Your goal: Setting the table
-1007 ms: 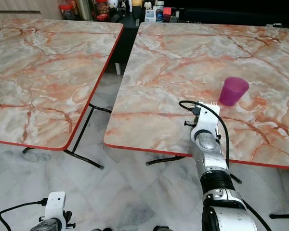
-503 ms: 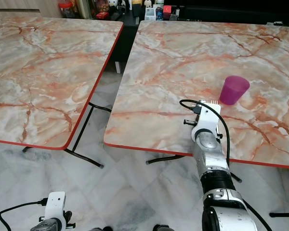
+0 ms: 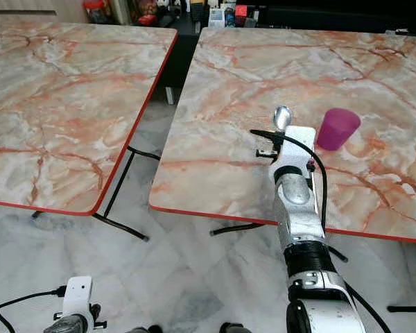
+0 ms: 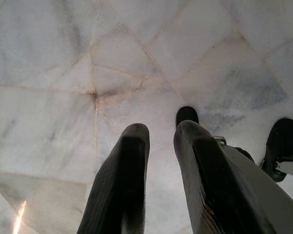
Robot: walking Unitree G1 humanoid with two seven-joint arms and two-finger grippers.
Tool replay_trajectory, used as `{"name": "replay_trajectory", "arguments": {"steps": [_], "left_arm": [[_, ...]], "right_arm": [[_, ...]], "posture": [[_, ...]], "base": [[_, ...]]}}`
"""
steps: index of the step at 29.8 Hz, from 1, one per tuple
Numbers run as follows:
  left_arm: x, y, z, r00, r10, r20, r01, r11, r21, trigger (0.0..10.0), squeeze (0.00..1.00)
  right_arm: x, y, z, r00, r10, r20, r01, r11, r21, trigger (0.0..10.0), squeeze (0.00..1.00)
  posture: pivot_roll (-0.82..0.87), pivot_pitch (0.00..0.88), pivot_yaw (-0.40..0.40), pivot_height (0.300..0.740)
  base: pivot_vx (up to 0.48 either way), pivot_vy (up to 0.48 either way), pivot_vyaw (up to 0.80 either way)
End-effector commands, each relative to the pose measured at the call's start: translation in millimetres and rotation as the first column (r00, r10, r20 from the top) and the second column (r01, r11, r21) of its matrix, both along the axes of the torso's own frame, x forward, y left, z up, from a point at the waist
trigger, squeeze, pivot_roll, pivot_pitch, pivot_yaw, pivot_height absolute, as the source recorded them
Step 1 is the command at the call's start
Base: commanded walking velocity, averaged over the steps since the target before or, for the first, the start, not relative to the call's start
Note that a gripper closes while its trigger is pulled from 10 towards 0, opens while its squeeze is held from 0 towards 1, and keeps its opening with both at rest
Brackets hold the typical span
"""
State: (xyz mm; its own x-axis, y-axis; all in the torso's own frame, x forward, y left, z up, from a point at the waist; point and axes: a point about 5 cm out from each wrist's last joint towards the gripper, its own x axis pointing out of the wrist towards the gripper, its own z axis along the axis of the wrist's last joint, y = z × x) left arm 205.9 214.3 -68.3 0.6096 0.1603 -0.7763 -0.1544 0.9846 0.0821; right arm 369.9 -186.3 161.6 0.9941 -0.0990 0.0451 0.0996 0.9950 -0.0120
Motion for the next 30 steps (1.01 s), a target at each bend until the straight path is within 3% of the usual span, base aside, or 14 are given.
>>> {"name": "replay_trajectory", "arguments": {"steps": [1,7,30], "left_arm": [[-8.4,2.5,-4.2,0.999,0.035,-0.023,-0.035,0.999,-0.006,10.0,0.0],[-9.7,2.5,-5.0,0.999,0.038,-0.032,-0.038,0.999,-0.004,10.0,0.0],[-8.3,3.3,-4.2,0.998,0.052,-0.031,-0.052,0.999,-0.002,10.0,0.0]], "right_arm": [[-0.8,1.4,5.9,0.999,0.009,0.037,-0.008,1.0,-0.004,10.0,0.0],[-0.2,0.2,9.2,0.999,0.008,0.048,-0.008,1.0,-0.004,10.0,0.0],[1.9,0.5,8.1,0.999,-0.032,0.031,0.032,0.999,0.018,10.0,0.0]], "posture": [[-0.01,0.135,0.018,0.74],[-0.02,0.131,0.017,0.74],[0.0,0.157,0.025,0.74]], "base": [[0.0,0.0,0.0],[0.0,0.186,0.0],[0.0,0.48,0.0]]}}
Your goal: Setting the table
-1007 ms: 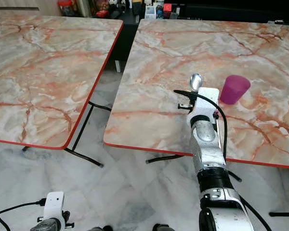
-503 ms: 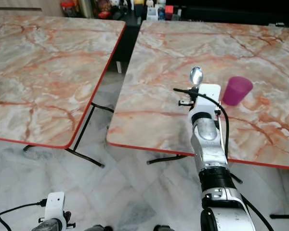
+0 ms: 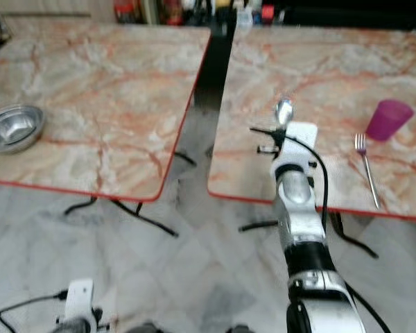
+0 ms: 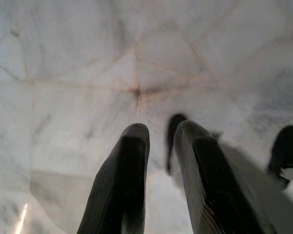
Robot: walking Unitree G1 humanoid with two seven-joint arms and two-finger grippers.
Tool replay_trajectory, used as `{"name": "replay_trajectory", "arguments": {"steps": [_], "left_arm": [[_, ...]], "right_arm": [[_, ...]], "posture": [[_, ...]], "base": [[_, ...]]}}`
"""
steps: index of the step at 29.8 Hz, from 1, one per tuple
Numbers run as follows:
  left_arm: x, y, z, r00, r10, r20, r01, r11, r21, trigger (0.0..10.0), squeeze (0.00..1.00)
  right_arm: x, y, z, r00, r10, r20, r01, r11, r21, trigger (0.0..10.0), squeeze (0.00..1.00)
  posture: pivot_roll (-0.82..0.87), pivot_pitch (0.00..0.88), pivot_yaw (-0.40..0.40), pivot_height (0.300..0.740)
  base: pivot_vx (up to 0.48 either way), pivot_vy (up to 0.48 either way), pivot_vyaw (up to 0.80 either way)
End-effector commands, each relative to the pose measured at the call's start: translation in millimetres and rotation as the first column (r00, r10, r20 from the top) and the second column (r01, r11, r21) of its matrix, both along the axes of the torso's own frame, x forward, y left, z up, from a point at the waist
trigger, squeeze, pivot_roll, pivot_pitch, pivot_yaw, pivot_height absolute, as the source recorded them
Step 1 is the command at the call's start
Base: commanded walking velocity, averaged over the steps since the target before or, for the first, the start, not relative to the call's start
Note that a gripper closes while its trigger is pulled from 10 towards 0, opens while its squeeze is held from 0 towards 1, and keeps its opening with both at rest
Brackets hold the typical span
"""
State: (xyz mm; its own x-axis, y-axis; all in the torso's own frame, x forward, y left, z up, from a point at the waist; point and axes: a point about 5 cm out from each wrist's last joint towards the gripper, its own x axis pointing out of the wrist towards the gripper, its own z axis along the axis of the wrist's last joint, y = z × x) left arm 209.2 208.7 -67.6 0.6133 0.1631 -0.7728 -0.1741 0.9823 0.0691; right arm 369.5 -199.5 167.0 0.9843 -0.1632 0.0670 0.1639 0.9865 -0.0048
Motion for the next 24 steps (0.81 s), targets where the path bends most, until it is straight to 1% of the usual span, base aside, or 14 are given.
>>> {"name": "replay_trajectory", "arguments": {"steps": [1,5,6,9,16,24], "left_arm": [[-11.7,8.9,-4.9,0.999,0.032,-0.04,-0.032,0.999,0.009,10.0,0.0],[-10.9,9.5,-4.4,0.999,0.032,-0.039,-0.031,0.999,0.011,10.0,0.0],[-10.8,9.8,-4.3,0.999,0.032,-0.039,-0.032,0.999,0.013,10.0,0.0],[-10.7,10.0,-4.2,0.999,0.032,-0.039,-0.031,0.999,0.014,10.0,0.0],[-10.6,10.3,-4.1,0.999,0.035,-0.038,-0.034,0.999,0.015,10.0,0.0],[-11.0,10.3,-4.3,0.999,0.036,-0.039,-0.035,0.999,0.016,10.0,0.0]], "right_arm": [[2.2,13.6,2.8,0.999,0.033,0.009,-0.033,0.999,0.012,10.0,0.0],[2.4,16.4,1.7,0.999,0.037,-0.003,-0.037,0.999,0.011,10.0,0.0],[2.3,15.9,-0.3,1.0,0.022,-0.014,-0.022,0.999,0.026,10.0,0.0],[2.2,15.6,-1.2,1.0,0.015,-0.016,-0.015,0.999,0.033,10.0,0.0],[1.9,18.4,1.4,1.0,0.028,0.005,-0.028,0.999,0.021,10.0,0.0],[2.2,21.0,1.6,0.999,0.034,0.007,-0.034,0.999,0.024,10.0,0.0]], "posture": [[0.0,0.157,0.025,0.74],[0.0,0.161,0.028,0.74],[0.0,0.164,0.031,0.74],[0.01,0.166,0.032,0.74],[0.01,0.17,0.031,0.74],[0.01,0.161,0.031,0.74]], "base": [[0.0,0.48,0.0],[0.0,0.48,0.0],[0.0,0.48,-0.8],[0.0,0.48,-0.8],[0.0,0.48,0.0],[0.0,0.48,0.0]]}}
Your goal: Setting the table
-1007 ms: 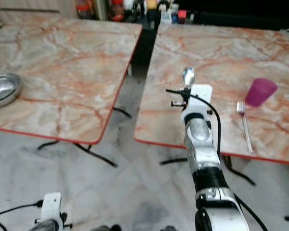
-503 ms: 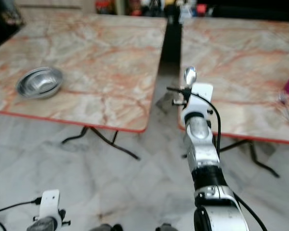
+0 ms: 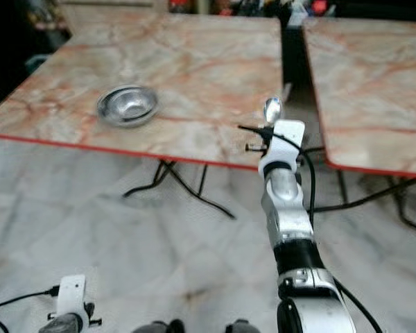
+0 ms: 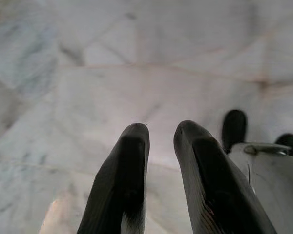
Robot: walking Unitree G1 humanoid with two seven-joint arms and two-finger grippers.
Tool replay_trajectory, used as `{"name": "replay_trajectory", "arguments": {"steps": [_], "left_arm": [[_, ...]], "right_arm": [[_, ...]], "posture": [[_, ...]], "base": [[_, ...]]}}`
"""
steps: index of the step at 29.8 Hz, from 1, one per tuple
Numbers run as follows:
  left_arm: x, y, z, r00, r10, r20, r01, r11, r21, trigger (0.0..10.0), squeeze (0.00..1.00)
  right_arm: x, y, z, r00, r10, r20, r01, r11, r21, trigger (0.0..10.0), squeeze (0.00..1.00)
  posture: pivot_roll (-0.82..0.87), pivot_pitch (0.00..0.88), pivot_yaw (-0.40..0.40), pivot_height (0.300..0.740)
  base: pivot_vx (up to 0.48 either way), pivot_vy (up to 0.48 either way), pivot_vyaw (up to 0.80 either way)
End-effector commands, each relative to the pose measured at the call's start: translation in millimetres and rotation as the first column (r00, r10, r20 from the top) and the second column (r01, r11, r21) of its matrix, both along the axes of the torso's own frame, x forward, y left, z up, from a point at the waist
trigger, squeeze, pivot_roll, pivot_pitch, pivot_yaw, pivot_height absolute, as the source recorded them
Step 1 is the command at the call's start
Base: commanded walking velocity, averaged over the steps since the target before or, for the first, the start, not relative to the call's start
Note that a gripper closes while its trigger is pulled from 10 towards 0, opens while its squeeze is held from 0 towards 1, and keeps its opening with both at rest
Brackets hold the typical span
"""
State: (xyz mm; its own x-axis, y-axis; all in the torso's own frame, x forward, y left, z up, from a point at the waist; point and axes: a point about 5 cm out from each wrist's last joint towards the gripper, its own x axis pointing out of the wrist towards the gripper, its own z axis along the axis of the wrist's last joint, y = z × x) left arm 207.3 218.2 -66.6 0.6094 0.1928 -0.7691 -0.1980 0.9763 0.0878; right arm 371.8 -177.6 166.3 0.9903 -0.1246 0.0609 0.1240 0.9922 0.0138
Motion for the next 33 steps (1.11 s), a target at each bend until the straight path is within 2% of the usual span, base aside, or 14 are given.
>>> {"name": "replay_trajectory", "arguments": {"steps": [1,15,33], "left_arm": [[-9.1,0.9,-5.2,0.999,0.012,-0.039,-0.012,1.0,-0.004,10.0,0.0],[-9.4,0.7,-5.4,0.999,0.007,-0.038,-0.007,1.0,-0.001,10.0,0.0],[-6.8,1.8,-3.4,1.0,0.004,-0.014,-0.004,1.0,0.01,10.0,0.0]], "right_arm": [[-0.1,-0.8,2.1,1.0,-0.006,0.009,0.006,1.0,0.006,10.0,0.0],[1.0,-0.6,2.6,1.0,-0.003,0.01,0.003,1.0,0.005,10.0,0.0],[0.3,0.0,-0.2,1.0,-0.007,0.005,0.007,1.0,0.002,10.0,0.0]], "posture": [[0.01,0.16,0.031,0.74],[0.01,0.143,0.031,0.74],[0.02,0.142,0.04,0.74]], "base": [[0.0,0.48,0.0],[0.0,0.47,0.0],[0.0,0.0,0.0]]}}
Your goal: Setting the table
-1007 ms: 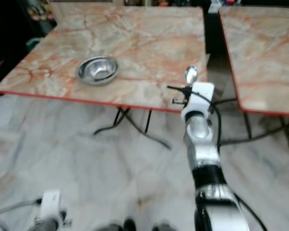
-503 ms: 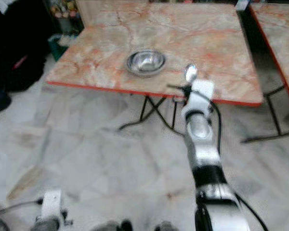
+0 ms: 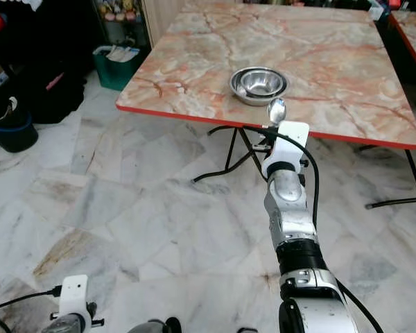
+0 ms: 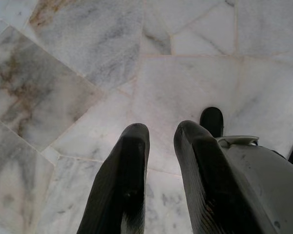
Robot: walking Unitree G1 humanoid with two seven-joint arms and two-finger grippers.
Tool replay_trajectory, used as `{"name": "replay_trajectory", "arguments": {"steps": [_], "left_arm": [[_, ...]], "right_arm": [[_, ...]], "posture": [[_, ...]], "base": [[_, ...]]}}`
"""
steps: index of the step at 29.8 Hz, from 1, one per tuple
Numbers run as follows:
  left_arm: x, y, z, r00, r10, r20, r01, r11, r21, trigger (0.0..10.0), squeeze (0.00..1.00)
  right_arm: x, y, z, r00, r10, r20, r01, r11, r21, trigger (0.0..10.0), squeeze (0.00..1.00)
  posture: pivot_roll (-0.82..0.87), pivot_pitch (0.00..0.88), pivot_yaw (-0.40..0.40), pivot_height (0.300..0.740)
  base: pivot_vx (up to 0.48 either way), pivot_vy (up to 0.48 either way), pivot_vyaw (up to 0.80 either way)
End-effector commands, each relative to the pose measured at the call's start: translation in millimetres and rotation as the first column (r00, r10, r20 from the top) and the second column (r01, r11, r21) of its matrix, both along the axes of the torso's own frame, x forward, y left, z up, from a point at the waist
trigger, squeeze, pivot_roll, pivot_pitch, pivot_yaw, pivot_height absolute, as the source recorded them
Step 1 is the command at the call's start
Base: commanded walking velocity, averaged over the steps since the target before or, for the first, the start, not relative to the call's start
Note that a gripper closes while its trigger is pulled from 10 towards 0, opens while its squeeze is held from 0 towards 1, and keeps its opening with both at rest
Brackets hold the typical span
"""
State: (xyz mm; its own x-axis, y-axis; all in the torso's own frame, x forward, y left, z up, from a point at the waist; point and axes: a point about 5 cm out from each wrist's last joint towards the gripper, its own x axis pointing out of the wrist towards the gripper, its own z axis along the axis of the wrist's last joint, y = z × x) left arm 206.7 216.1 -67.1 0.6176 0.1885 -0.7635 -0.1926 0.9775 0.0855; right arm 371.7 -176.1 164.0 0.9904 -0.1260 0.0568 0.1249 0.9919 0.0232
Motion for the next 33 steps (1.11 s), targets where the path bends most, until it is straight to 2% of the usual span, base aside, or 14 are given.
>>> {"name": "replay_trajectory", "arguments": {"steps": [1,9,13,29,33], "left_arm": [[-6.3,3.8,-2.9,1.0,0.011,-0.023,-0.011,1.0,0.01,10.0,0.0],[-6.2,4.3,-2.7,1.0,0.011,-0.023,-0.011,1.0,0.011,10.0,0.0],[-6.0,4.5,-2.6,1.0,0.008,-0.023,-0.008,1.0,0.012,10.0,0.0],[-6.1,3.7,-2.8,1.0,0.013,-0.022,-0.013,1.0,0.011,10.0,0.0],[-6.2,3.7,-2.9,1.0,0.013,-0.022,-0.013,1.0,0.013,10.0,0.0]], "right_arm": [[0.4,-1.5,2.1,1.0,-0.006,0.008,0.006,1.0,-0.008,10.0,0.0],[0.7,-1.8,0.8,1.0,-0.007,0.0,0.007,1.0,0.009,10.0,0.0],[0.6,-2.6,0.1,1.0,-0.014,-0.005,0.015,1.0,0.016,10.0,0.0],[1.1,-1.3,2.7,1.0,-0.001,0.01,0.001,1.0,-0.002,10.0,0.0],[1.2,-0.9,3.5,1.0,0.002,0.012,-0.002,1.0,-0.004,10.0,0.0]], "posture": [[0.02,0.142,0.04,0.74],[0.02,0.138,0.042,0.74],[0.02,0.138,0.043,0.74],[0.02,0.139,0.037,0.74],[0.02,0.141,0.036,0.74]], "base": [[0.0,0.0,0.0],[0.0,0.0,0.0],[0.0,0.0,-0.48],[0.0,0.0,0.0],[0.273,0.0,0.0]]}}
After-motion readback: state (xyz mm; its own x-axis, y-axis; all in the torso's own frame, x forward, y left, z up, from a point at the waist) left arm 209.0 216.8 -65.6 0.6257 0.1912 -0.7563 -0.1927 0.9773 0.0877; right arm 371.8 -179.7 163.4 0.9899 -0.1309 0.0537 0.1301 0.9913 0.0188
